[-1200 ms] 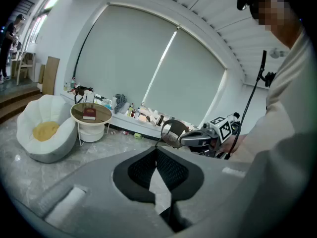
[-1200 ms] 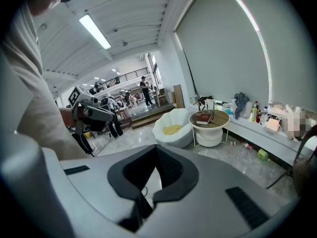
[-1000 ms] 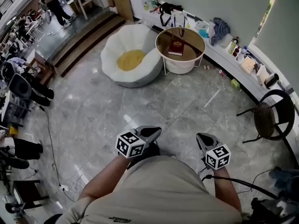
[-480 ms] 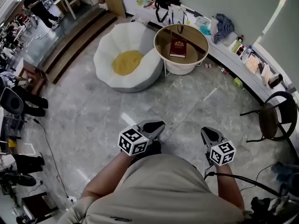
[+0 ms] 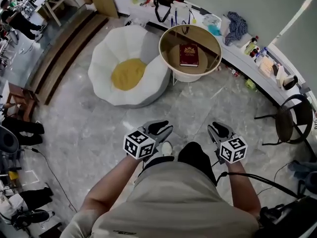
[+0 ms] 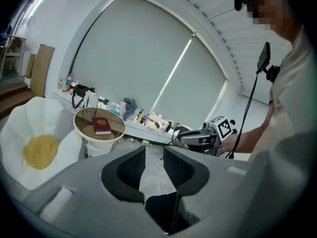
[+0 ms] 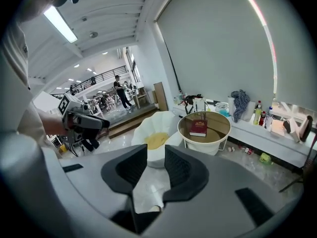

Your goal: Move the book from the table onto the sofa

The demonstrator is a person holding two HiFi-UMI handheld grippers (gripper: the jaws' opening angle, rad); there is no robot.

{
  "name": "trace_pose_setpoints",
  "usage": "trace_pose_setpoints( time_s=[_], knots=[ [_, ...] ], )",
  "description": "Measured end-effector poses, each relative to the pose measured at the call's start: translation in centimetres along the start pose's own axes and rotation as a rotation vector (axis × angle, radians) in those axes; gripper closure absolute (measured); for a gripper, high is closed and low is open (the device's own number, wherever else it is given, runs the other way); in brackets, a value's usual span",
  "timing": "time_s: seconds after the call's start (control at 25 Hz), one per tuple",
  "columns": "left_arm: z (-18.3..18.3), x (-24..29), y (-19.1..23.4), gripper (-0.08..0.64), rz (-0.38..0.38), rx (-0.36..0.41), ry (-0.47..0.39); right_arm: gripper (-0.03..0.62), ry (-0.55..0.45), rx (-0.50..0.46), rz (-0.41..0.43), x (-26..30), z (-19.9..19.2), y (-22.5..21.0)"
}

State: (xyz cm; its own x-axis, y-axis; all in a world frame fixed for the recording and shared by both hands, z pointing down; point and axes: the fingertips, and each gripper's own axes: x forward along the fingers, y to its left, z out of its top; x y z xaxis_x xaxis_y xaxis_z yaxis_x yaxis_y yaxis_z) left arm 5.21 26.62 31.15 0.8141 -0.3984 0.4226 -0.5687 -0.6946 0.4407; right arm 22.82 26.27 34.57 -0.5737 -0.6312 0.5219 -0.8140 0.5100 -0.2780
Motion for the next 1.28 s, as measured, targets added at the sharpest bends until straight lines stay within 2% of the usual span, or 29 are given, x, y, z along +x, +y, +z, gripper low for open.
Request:
trace_pose_setpoints(
  time_s=[0.16,0.4,0.6,0.8,1.04,1.28],
  knots=[
    [2.3,1.4,4.6,0.456,0.021,-0.041,-0.028,0.474,0.043,-0.003,-0.002,4.0,2.1,-2.4],
    [5.6,5.5,13.3,0.421,0.039,-0.150,-0.033,0.468,0.087,0.063,0.023,13.5,4.4,-8.6],
    [7.3,10.8,21.3,0.380,0.057,-0.255,0.034,0.432,0.147,0.109,0.017,22.7,6.4,-16.3],
    [8.4,18.6,29.2,0.357,0.066,-0.308,0.118,0.405,0.170,0.208,-0.007,31.8,8.6,-26.4],
    [7.6,29.5,37.9,0.350,0.042,-0.335,0.208,0.391,0.197,0.358,-0.050,41.2,7.3,-35.9],
    [6.0,39.3,46.3,0.336,0.040,-0.359,0.233,0.385,0.238,0.405,-0.071,49.2,4.1,-41.8]
  ],
)
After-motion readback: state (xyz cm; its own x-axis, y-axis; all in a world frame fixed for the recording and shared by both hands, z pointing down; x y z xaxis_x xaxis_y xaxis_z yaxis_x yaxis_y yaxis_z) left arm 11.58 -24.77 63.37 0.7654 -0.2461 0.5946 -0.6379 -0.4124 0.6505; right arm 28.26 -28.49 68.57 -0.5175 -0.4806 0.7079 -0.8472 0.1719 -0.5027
